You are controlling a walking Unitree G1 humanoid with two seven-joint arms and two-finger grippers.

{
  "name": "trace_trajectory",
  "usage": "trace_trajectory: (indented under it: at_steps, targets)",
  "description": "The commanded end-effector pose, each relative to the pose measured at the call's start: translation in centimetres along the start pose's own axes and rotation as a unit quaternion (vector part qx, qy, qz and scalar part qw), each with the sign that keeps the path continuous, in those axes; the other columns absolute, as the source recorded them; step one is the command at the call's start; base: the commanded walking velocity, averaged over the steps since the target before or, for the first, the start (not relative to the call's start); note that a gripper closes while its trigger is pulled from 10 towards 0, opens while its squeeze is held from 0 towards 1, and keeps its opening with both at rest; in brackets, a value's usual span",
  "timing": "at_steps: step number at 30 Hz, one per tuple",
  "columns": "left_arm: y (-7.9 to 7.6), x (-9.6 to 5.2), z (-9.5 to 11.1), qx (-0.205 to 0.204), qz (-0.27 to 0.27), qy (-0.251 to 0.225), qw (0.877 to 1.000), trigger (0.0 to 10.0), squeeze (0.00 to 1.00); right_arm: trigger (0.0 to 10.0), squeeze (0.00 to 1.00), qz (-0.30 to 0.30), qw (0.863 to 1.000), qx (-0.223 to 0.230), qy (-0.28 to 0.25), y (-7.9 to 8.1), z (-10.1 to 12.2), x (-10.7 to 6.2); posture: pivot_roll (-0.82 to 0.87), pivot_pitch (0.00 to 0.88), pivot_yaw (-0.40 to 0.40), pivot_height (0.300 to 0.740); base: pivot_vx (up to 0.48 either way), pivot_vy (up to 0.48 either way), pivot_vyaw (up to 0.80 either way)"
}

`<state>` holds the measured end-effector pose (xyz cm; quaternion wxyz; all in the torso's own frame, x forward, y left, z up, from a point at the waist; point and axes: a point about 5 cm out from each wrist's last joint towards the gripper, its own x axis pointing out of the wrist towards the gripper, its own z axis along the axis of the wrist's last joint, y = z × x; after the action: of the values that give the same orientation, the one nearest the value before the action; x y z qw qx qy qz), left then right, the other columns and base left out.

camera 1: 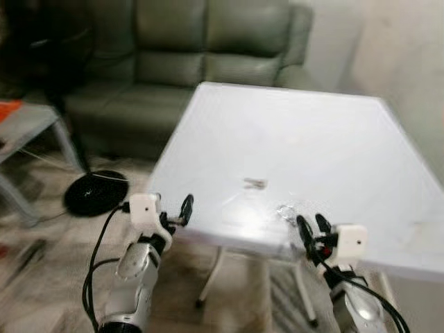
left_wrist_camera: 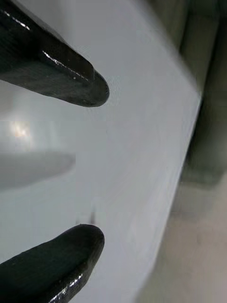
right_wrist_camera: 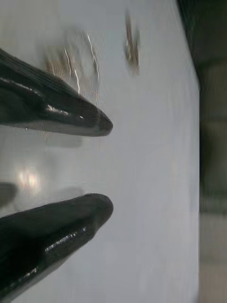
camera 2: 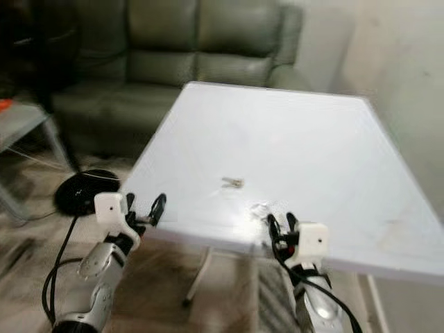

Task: Hang keys on a hook

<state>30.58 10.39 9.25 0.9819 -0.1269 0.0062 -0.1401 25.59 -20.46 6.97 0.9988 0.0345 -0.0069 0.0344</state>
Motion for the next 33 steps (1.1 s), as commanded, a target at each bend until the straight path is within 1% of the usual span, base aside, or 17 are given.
trace_trajectory:
  at_steps: [1, 7, 10, 14, 15, 16, 17, 19, 20, 28, 30, 31, 33]
  targets:
    - [1.3, -0.3, 0.6, 0.013, 0.012, -0.008, 1.0, 10.0, 0.0, 10.0, 0.0, 0.013, 1.0, 0.008, -0.012, 1.0, 0.4, 0.4, 0.0, 0.015, -0.036, 0.74, 0.0, 0.0, 0.0]
    - [1.2, -0.3, 0.6, 0.014, 0.011, -0.006, 1.0, 10.0, 0.0, 10.0, 0.0, 0.014, 1.0, 0.017, -0.02, 0.9, 0.5, 0.3, -0.01, 0.023, -0.039, 0.74, 0.0, 0.0, 0.0]
    - [1.0, -0.2, 0.6, 0.016, 0.01, -0.005, 1.0, 10.0, 0.0, 10.0, 0.0, 0.01, 1.0, 0.014, -0.009, 0.8, 0.4, 0.3, -0.01, 0.026, -0.039, 0.74, 0.0, 0.0, 0.0]
    - [0.8, -0.3, 0.6, 0.02, 0.005, -0.009, 1.0, 10.0, 0.0, 10.0, 0.0, 0.016, 1.0, 0.02, -0.012, 0.8, 0.5, 0.3, -0.01, 0.028, -0.039, 0.74, 0.0, 0.0, 0.0]
    - [0.7, -0.4, 0.6, 0.022, 0.003, -0.009, 1.0, 10.0, 0.0, 10.0, 0.45, 0.02, 1.0, 0.02, -0.012, 0.8, 0.5, 0.2, -0.01, 0.028, -0.039, 0.74, 0.0, 0.0, 0.0]
    - [0.6, -0.4, 0.6, 0.023, 0.001, -0.009, 1.0, 10.0, 0.0, 10.0, 0.45, 0.022, 0.999, 0.02, -0.011, 0.8, 0.5, 0.2, -0.01, 0.028, -0.039, 0.74, 0.0, 0.0, 0.0]
    - [0.4, -0.5, 0.5, 0.023, -0.004, -0.011, 1.0, 10.0, 0.0, 10.0, 1.0, 0.027, 0.999, 0.019, -0.013, 0.7, 0.6, 0.2, -0.01, 0.031, -0.04, 0.74, 0.0, 0.0, 0.0]
    - [0.3, -0.5, 0.4, 0.023, -0.006, -0.011, 1.0, 10.0, 0.0, 10.0, 1.0, 0.027, 0.999, 0.018, -0.013, 0.6, 0.6, 0.2, -0.01, 0.031, -0.04, 0.74, 0.0, 0.0, 0.0]
    - [0.1, -0.7, 0.2, 0.022, -0.008, -0.008, 1.0, 10.0, 0.0, 10.0, 1.0, 0.034, 0.999, 0.005, -0.015, 0.5, 0.7, 0.2, -0.01, 0.033, -0.041, 0.74, 0.0, 0.0, 0.0]
    - [-0.4, -0.8, -0.2, 0.026, -0.017, 0.001, 1.0, 10.0, 0.0, 10.0, 1.0, 0.054, 0.998, -0.015, -0.018, -0.4, 1.3, 0.5, -0.01, 0.037, -0.044, 0.74, 0.0, 0.0, 0.0]
    - [-0.8, -0.9, -0.3, 0.029, -0.031, 0.005, 0.999, 10.0, 0.0, 10.0, 1.0, 0.066, 0.997, -0.026, -0.021, -0.7, 1.8, 0.9, -0.01, 0.039, -0.045, 0.74, 0.0, 0.0, 0.0]
    - [-1.3, -1.0, -0.4, 0.028, -0.049, 0.012, 0.998, 10.0, 0.0, 10.0, 1.0, 0.073, 0.996, -0.043, -0.02, -1.0, 2.2, 1.3, -0.01, 0.04, -0.045, 0.74, 0.0, 0.0, 0.0]
    - [-1.6, -1.0, -0.5, 0.029, -0.06, 0.015, 0.998, 10.0, 0.0, 10.0, 1.0, 0.076, 0.996, -0.048, -0.017, -1.2, 2.3, 1.5, -0.01, 0.04, -0.045, 0.74, 0.0, 0.0, 0.0]
